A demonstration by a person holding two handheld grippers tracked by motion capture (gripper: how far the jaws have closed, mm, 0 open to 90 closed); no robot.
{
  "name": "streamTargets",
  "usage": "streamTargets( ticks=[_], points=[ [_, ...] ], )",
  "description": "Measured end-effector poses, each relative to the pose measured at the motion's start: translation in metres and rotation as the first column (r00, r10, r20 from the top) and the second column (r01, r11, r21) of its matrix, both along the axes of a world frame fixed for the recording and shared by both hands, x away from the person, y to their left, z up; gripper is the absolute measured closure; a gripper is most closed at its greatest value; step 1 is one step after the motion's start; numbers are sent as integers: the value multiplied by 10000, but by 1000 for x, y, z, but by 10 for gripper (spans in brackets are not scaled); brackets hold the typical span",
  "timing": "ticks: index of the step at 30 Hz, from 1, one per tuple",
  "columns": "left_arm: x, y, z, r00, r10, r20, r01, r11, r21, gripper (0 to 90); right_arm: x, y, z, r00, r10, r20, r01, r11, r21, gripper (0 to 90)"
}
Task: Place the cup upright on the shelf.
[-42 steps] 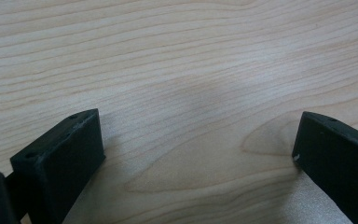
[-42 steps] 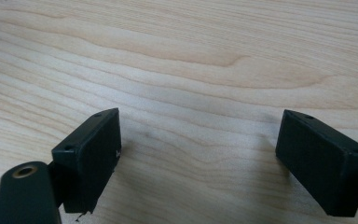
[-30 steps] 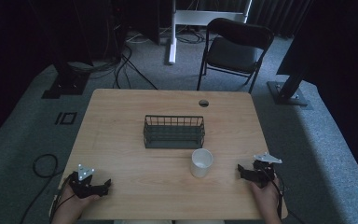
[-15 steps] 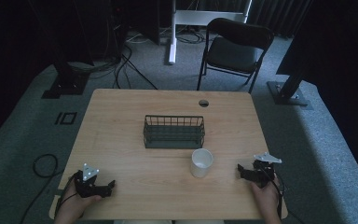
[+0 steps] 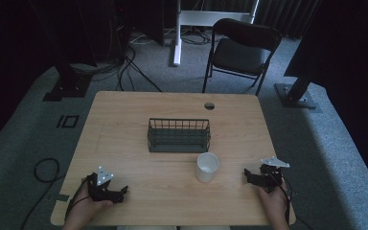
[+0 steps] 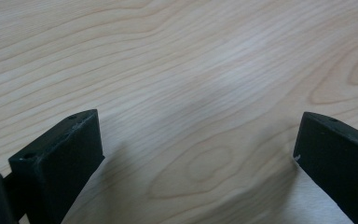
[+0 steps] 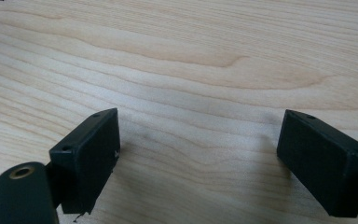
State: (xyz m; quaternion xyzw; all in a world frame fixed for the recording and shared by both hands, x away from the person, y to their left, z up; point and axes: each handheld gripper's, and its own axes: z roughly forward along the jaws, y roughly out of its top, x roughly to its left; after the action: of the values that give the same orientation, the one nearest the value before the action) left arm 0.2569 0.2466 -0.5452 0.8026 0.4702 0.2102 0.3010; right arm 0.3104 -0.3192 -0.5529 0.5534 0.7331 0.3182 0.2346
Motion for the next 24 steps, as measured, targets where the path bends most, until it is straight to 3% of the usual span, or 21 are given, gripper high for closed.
streamTargets(
  ticks=[3,8,9,12,14,22,24],
  points=[
    [1,-7,2,9996,-290,62,290,9995,148,16,0,0,0,10000,0,0,0,10000,-1,127],
    [1,-19,7,9971,-726,215,725,9974,42,16,0,0,0,10000,2,1,-2,10000,0,127],
    [2,-25,9,9933,-1092,385,1095,9940,-53,16,0,0,0,10000,0,0,0,10000,0,127],
    [2,-31,11,9902,-1291,541,1306,9911,-259,15,0,0,0,10000,2,3,-2,10000,-4,127],
    [3,-41,12,9818,-1681,885,1709,9850,-254,16,0,0,0,10000,2,4,-2,10000,-4,127],
    [6,-61,13,9721,-2182,858,2214,9747,-302,22,0,0,0,10000,1,1,-1,10000,0,127],
    [7,-68,13,9664,-2432,829,2465,9686,-322,22,0,0,0,10000,0,2,0,10000,-2,127]
  ],
)
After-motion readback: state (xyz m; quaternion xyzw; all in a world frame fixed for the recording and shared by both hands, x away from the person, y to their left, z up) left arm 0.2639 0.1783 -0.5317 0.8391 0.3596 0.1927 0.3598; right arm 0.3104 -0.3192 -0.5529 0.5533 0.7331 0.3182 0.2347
